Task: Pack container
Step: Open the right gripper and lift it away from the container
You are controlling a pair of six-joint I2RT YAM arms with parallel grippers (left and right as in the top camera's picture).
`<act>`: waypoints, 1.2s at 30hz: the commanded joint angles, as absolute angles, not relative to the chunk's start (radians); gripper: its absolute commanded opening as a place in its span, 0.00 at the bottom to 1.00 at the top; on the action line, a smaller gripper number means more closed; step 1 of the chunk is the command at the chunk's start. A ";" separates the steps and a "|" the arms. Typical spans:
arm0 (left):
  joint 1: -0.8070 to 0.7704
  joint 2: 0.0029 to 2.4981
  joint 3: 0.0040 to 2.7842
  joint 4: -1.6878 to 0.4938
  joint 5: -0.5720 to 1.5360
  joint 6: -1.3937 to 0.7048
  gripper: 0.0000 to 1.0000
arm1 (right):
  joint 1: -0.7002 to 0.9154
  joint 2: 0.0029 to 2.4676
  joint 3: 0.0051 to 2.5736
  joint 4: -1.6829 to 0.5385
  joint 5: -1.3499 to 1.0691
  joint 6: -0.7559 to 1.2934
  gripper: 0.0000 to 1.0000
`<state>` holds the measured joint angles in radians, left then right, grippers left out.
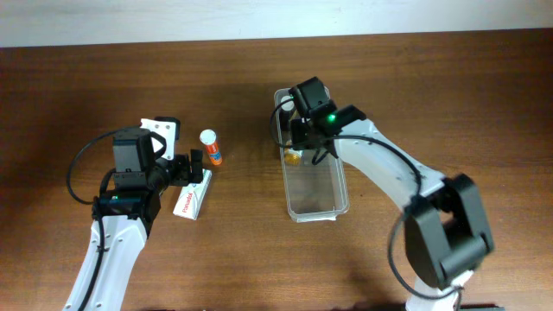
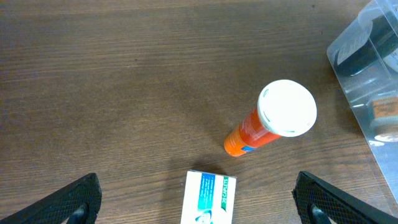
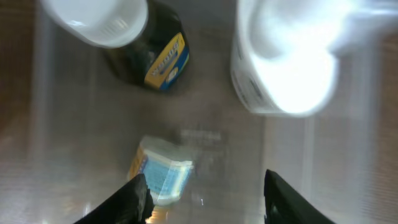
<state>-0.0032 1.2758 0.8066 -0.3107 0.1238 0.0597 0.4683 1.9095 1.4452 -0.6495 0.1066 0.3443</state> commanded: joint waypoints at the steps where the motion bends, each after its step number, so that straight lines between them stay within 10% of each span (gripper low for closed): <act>1: 0.001 1.283 0.827 -0.308 0.138 0.061 0.99 | 0.471 1.737 1.459 -0.683 0.109 0.353 0.54; 24: 0.001 1.283 0.827 -0.308 0.138 0.061 0.99 | 0.476 1.771 1.437 -0.803 0.011 0.349 0.50; 30: 0.001 1.283 0.827 -0.262 0.169 0.060 0.99 | 0.388 1.573 1.437 -0.806 0.011 0.350 0.57; 36: 0.000 1.283 0.827 -0.187 0.279 0.060 0.99 | 0.222 1.377 1.437 -0.809 0.010 0.350 0.90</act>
